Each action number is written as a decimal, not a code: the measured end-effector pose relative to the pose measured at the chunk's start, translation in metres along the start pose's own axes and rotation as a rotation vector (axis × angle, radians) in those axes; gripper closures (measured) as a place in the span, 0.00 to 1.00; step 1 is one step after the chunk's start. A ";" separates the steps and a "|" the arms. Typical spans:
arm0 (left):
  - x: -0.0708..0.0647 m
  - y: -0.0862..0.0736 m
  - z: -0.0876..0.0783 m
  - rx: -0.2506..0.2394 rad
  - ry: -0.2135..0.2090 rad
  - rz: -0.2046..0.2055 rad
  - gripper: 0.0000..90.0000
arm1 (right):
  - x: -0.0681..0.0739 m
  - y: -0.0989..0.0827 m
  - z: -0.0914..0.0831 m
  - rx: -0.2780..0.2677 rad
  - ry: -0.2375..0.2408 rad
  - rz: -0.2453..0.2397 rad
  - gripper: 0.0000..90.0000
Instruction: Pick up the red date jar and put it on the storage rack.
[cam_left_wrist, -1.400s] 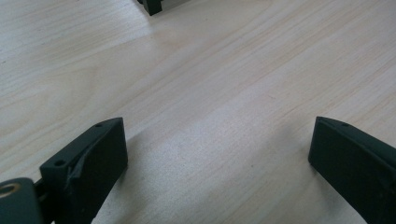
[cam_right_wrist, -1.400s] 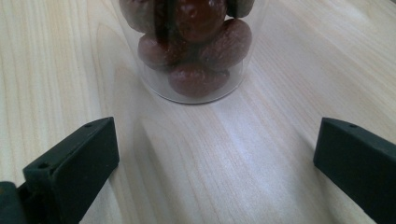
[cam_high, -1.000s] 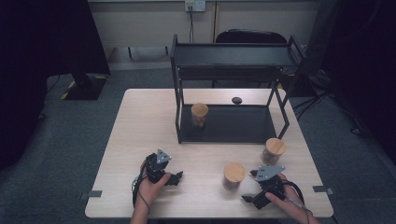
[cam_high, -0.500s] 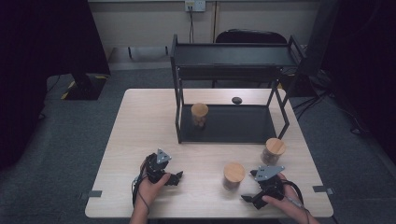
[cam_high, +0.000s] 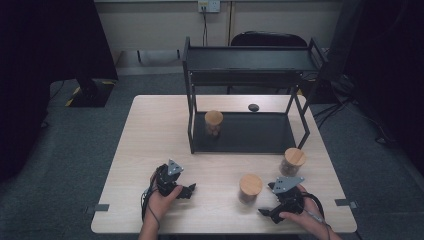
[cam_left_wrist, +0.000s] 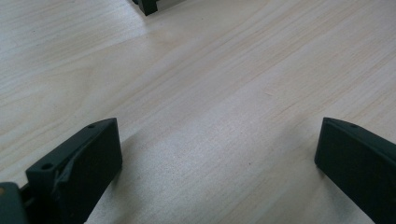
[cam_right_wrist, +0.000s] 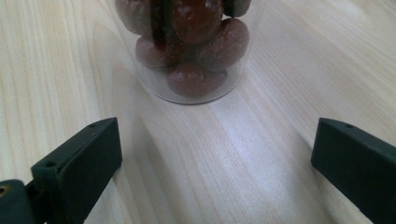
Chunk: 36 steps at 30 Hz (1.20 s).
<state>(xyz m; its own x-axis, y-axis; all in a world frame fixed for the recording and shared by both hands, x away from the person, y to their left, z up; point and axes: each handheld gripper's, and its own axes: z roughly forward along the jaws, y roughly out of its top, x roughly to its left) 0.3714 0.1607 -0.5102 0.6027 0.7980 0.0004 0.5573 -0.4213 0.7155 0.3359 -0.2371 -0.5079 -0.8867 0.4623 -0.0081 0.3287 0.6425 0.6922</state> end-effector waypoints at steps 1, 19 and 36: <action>0.000 0.000 0.000 0.000 0.000 0.000 0.00 | 0.000 0.000 0.000 -0.001 -0.002 0.002 0.01; 0.000 0.000 0.000 0.003 0.000 0.004 0.00 | -0.001 0.019 -0.006 -0.074 0.043 0.029 0.01; 0.000 0.000 0.000 0.003 0.000 0.004 0.00 | 0.001 0.034 0.005 -0.087 0.068 0.013 0.01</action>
<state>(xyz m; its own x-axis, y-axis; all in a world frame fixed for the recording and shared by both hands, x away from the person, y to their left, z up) 0.3716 0.1609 -0.5100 0.6052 0.7960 0.0035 0.5562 -0.4260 0.7136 0.3478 -0.2117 -0.4882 -0.9037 0.4254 0.0484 0.3131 0.5797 0.7523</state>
